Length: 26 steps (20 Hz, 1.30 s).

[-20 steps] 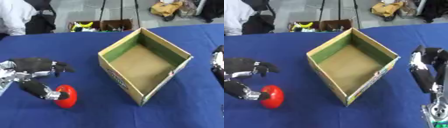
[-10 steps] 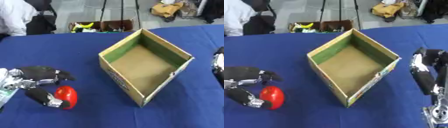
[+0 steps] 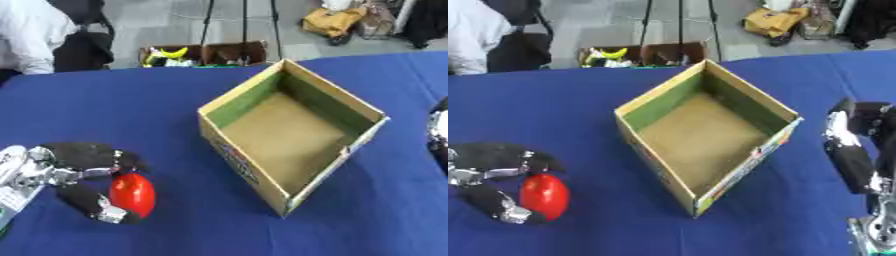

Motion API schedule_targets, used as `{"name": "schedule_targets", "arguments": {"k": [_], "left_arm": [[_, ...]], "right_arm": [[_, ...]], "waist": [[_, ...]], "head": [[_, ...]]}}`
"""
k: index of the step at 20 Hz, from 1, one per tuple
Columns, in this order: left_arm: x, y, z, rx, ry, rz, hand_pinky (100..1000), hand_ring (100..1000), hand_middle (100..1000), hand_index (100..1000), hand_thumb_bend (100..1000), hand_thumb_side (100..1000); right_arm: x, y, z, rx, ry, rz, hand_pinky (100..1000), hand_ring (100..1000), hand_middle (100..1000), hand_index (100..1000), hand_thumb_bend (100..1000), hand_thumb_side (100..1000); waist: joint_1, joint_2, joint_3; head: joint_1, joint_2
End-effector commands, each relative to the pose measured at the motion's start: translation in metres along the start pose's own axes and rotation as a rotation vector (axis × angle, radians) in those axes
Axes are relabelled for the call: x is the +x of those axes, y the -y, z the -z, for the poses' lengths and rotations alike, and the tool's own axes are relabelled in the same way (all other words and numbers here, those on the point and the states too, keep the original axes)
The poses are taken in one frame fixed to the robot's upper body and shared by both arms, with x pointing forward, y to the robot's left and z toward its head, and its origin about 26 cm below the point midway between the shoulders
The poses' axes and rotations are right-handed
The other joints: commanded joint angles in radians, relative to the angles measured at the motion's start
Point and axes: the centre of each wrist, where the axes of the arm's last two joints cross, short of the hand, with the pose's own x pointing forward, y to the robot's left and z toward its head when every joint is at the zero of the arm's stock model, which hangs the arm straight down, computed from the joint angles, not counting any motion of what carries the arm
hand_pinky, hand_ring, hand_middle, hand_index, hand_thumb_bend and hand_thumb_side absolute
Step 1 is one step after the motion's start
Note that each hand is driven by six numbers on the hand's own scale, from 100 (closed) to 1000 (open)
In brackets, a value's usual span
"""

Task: Pick up objects on the table and place them in the box.

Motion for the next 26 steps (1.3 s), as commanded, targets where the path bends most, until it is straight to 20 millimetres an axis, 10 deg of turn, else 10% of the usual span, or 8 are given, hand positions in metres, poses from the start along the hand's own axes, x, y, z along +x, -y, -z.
{"name": "schedule_targets", "arguments": {"k": [1,14,26], "left_arm": [[-0.005,-0.001,-0.003,-0.157,0.091,0.109,210,532,841,974,674,1000],[-0.007,0.006,-0.002,-0.170,0.077,0.070,212,569,842,986,652,921],[-0.006,-0.005,-0.010,-0.144,0.033,0.093,161,534,721,803,574,601]], "right_arm": [[0.008,0.003,0.005,-0.007,0.039,0.005,565,466,372,554,100,398],[0.008,0.003,0.006,-0.026,0.043,0.008,564,463,372,551,100,389],[0.007,0.004,0.006,-0.037,0.041,0.011,562,459,370,547,100,383]], "waist": [[-0.001,-0.014,-0.001],[-0.001,-0.009,-0.005],[0.001,-0.010,-0.004]], "head": [[0.004,-0.016],[0.005,-0.019],[0.000,-0.019]]}}
